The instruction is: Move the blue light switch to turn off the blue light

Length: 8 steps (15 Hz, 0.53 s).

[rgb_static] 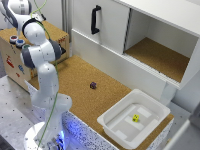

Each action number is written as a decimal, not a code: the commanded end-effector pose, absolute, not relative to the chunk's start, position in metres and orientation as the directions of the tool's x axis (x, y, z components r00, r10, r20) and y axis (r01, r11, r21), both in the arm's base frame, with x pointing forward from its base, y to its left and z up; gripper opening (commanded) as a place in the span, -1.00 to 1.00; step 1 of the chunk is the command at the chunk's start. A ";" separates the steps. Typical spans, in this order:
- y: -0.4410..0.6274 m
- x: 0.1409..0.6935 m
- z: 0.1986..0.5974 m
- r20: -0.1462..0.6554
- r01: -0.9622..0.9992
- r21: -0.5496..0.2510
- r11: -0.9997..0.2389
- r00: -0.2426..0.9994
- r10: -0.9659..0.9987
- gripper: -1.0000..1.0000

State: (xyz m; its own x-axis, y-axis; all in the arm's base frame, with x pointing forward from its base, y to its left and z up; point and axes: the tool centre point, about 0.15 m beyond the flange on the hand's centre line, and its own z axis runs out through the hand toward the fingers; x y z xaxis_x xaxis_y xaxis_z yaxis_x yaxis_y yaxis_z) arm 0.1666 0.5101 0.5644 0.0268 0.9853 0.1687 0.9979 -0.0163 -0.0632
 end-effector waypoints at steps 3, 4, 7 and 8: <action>0.465 0.187 0.592 0.208 0.988 -0.023 -0.153 0.155 0.966 1.00; 0.454 0.193 0.593 0.220 0.985 -0.011 -0.173 0.171 0.960 1.00; 0.440 0.201 0.596 0.254 0.975 0.001 -0.221 0.214 0.943 1.00; 0.440 0.201 0.596 0.254 0.975 0.001 -0.221 0.214 0.943 1.00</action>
